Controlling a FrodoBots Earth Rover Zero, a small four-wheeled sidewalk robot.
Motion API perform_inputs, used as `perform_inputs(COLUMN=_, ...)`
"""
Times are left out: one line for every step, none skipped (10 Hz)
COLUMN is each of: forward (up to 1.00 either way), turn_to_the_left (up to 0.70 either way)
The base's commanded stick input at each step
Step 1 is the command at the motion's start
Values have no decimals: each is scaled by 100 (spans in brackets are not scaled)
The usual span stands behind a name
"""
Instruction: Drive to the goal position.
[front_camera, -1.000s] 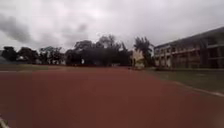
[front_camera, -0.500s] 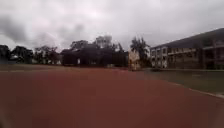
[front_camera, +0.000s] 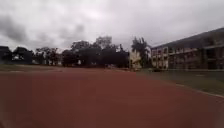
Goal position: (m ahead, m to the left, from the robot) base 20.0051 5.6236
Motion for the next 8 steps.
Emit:
perform_inputs(forward=50, turn_to_the_left=0)
perform_inputs(forward=50, turn_to_the_left=0)
perform_inputs(forward=50, turn_to_the_left=0)
perform_inputs(forward=50, turn_to_the_left=0)
perform_inputs(forward=50, turn_to_the_left=0)
perform_inputs(forward=50, turn_to_the_left=0)
perform_inputs(forward=50, turn_to_the_left=0)
perform_inputs(forward=50, turn_to_the_left=0)
